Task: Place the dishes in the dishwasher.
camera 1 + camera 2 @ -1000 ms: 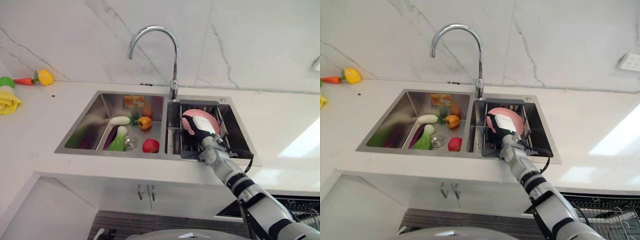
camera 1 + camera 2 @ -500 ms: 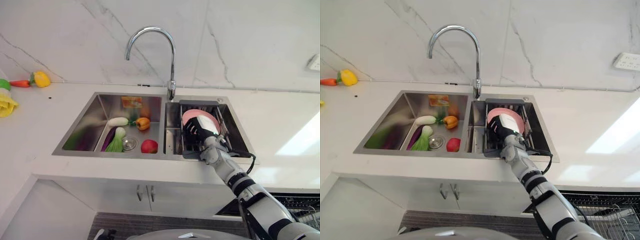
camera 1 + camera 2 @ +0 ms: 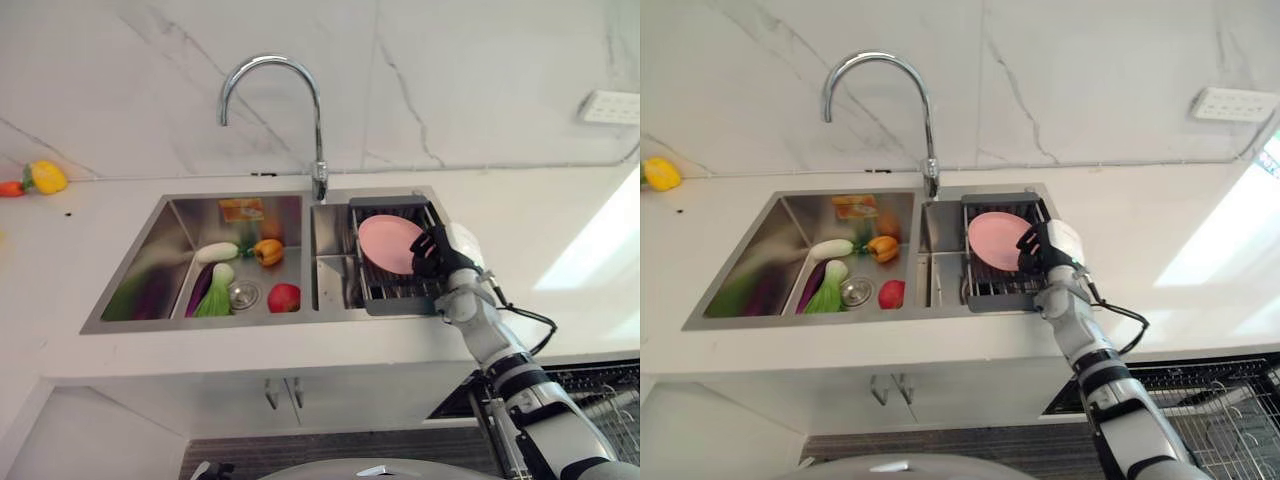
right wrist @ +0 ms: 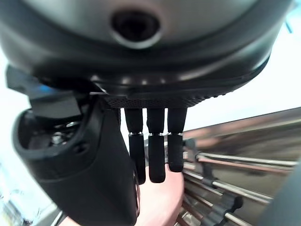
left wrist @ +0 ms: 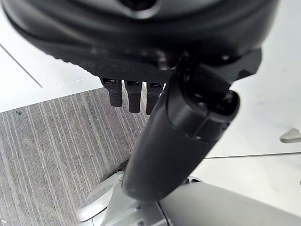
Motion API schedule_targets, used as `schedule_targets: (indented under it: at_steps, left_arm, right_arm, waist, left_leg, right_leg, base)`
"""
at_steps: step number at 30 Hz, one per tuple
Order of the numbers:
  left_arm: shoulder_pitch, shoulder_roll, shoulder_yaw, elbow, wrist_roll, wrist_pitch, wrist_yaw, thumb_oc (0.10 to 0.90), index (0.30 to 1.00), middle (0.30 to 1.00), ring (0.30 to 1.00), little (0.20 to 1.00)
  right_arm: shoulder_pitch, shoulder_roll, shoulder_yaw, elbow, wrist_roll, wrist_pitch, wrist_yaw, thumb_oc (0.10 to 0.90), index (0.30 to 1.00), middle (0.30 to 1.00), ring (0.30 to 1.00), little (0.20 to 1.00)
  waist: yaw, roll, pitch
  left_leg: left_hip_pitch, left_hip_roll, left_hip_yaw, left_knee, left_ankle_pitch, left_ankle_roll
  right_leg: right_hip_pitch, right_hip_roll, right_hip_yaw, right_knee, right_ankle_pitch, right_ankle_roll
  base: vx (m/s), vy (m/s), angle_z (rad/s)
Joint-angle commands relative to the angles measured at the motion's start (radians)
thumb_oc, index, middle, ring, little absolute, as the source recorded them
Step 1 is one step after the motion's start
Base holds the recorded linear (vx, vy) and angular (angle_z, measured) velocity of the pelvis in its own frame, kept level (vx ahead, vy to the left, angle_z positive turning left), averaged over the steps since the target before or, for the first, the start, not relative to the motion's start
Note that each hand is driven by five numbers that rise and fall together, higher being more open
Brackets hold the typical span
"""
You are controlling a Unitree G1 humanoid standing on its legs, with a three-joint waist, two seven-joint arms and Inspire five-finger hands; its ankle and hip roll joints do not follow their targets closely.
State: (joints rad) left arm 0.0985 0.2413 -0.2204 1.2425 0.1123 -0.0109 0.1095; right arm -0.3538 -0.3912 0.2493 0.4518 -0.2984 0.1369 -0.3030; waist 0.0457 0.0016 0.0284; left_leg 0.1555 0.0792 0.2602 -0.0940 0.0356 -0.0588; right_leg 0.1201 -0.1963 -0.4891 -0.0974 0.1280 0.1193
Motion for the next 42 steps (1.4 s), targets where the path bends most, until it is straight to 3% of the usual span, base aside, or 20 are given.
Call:
schedule_targets:
  at_steps: [1,10,11,12,19,32,42]
  left_arm:
    - [-0.084,-0.013,-0.055,0.033,0.024,-0.02,0.002,0.8,0.9,0.9,0.9,0.9]
    - [-0.073,-0.005,-0.039,0.039,0.026,-0.02,0.0,0.8,0.9,0.9,0.9,0.9]
    - [-0.072,-0.004,-0.037,0.041,0.026,-0.021,0.0,0.8,0.9,0.9,0.9,0.9]
    - [-0.072,-0.004,-0.037,0.041,0.026,-0.021,0.0,0.8,0.9,0.9,0.9,0.9]
    - [-0.071,0.006,-0.025,0.045,0.03,-0.029,-0.011,0.8,0.9,0.9,0.9,0.9]
    - [-0.07,0.011,-0.015,0.045,0.026,-0.022,-0.025,0.8,0.9,0.9,0.9,0.9]
    - [-0.073,0.01,-0.025,0.031,0.028,-0.023,-0.031,0.8,0.9,0.9,0.9,0.9]
  right_arm:
    - [-0.088,-0.017,-0.031,-0.077,0.146,-0.134,-0.04,0.4,0.3,0.3,0.3,0.3]
    - [-0.07,-0.044,-0.047,-0.175,0.174,-0.163,-0.015,0.4,0.3,0.3,0.3,0.3]
    - [-0.068,-0.045,-0.046,-0.187,0.183,-0.173,-0.005,0.488,0.432,0.432,0.432,0.432]
    - [-0.067,-0.045,-0.047,-0.188,0.183,-0.173,-0.005,0.8,0.9,0.9,0.9,0.9]
    - [-0.077,-0.065,-0.006,-0.305,0.244,-0.23,0.081,0.8,0.9,0.9,0.9,0.9]
    - [-0.078,-0.108,0.036,-0.387,0.241,-0.196,0.174,0.8,0.9,0.9,0.9,0.9]
    - [-0.09,-0.085,0.077,-0.292,0.203,-0.181,0.19,0.8,0.9,0.9,0.9,0.9]
  waist:
    - [0.023,-0.019,-0.019]
    - [0.02,-0.021,-0.017]
    - [0.02,-0.021,-0.017]
    - [0.02,-0.021,-0.017]
    - [0.021,-0.021,-0.012]
    - [0.009,-0.025,-0.01]
    - [0.011,-0.022,-0.01]
  left_leg:
    - [-0.025,-0.012,0.0,0.025,-0.068,0.022]
    - [-0.019,-0.01,0.006,0.021,-0.068,0.018]
    - [-0.019,-0.009,0.006,0.022,-0.068,0.018]
    - [-0.019,-0.009,0.006,0.022,-0.068,0.018]
    - [-0.025,-0.006,0.003,0.022,-0.064,0.013]
    - [-0.024,-0.001,0.01,0.025,-0.066,0.01]
    - [-0.019,-0.002,0.014,0.024,-0.07,0.013]
  right_leg:
    - [-0.012,-0.053,0.016,0.019,-0.046,0.041]
    - [-0.012,-0.049,0.017,0.018,-0.048,0.041]
    - [-0.011,-0.049,0.015,0.018,-0.049,0.041]
    - [-0.011,-0.049,0.015,0.018,-0.049,0.041]
    - [-0.014,-0.047,0.012,0.019,-0.051,0.039]
    - [-0.016,-0.042,0.015,0.02,-0.056,0.036]
    - [-0.014,-0.041,0.019,0.018,-0.057,0.034]
  base:
    - [0.0,-0.007,-0.12]
    - [0.0,-0.001,-0.01]
    - [0.0,0.0,0.0]
    - [0.0,0.0,0.0]
    - [0.0,0.0,0.0]
    - [0.0,0.0,0.0]
    - [0.0,-0.001,0.0]
